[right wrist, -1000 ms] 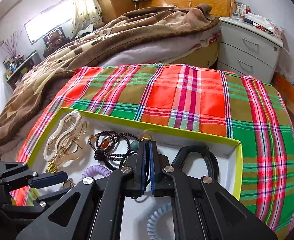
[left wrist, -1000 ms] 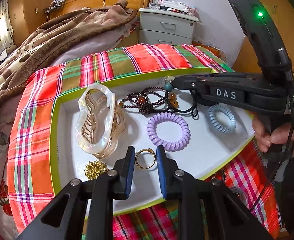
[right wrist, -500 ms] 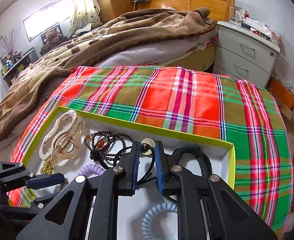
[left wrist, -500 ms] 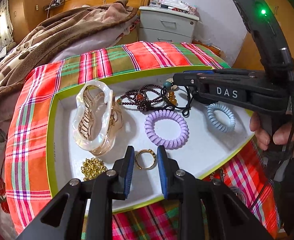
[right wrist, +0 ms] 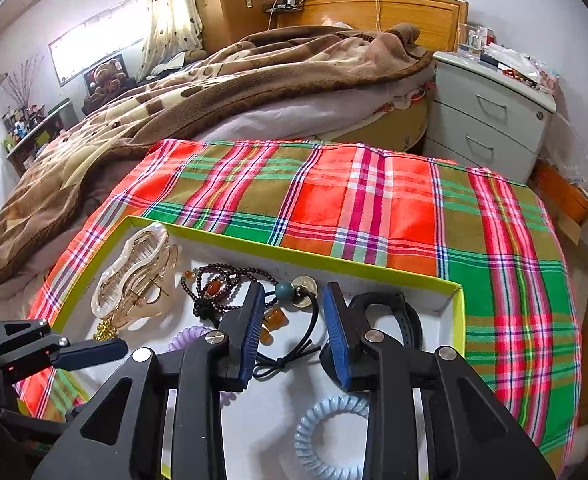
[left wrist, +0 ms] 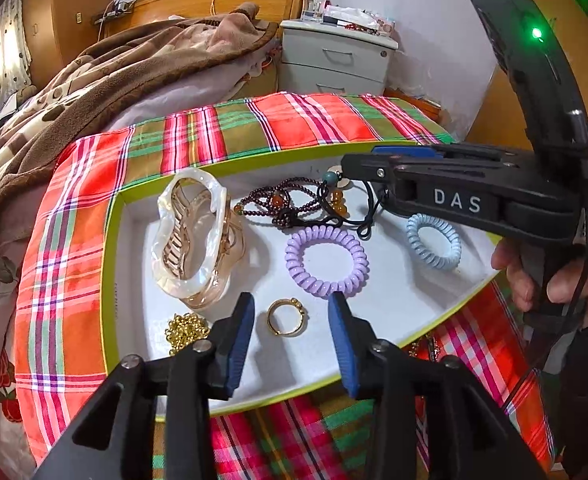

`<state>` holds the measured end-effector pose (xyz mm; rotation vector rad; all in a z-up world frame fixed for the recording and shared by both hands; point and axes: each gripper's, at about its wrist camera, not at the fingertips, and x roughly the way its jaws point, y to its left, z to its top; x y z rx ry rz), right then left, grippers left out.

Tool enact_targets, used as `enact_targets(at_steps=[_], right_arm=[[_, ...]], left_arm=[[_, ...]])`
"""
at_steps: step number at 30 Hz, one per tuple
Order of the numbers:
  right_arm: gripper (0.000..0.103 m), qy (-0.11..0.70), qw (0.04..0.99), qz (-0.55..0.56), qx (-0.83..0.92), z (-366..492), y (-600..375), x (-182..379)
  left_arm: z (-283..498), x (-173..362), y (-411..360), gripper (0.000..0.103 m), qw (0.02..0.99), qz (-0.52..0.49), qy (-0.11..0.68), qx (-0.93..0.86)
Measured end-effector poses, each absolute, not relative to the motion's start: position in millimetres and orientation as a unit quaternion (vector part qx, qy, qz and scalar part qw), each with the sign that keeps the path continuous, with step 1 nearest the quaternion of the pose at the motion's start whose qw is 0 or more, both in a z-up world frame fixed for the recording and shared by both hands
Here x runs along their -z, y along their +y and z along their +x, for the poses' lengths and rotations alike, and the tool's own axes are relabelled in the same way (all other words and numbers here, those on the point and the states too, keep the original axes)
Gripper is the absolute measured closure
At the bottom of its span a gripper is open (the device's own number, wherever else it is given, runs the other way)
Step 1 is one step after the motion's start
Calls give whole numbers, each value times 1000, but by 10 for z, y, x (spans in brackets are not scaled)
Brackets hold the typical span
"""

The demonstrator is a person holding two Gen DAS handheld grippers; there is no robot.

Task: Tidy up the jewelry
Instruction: 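Carry the black cord and gold ring into the box and open both tools, then grasp the grey elastic hair ties with the right tool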

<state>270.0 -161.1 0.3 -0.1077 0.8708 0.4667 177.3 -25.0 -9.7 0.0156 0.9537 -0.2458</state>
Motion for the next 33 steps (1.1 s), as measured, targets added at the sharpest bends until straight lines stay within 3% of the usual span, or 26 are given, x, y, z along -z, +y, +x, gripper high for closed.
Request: enact_targets(at_steps=[4,20,33], right_arm=[[62,407,885,-39,-224,2598,-1657,-75],[61,368,905,-4,-213,1694,-1918,-264],[61,413,885,-1,-216,1220,-2000,99]], left_arm=[[1715,47,-234,62,885,4,451,115],[1241,-149,-114,58,905,-10,414,93],[902,-143,-24,58,909,-30,402,101]])
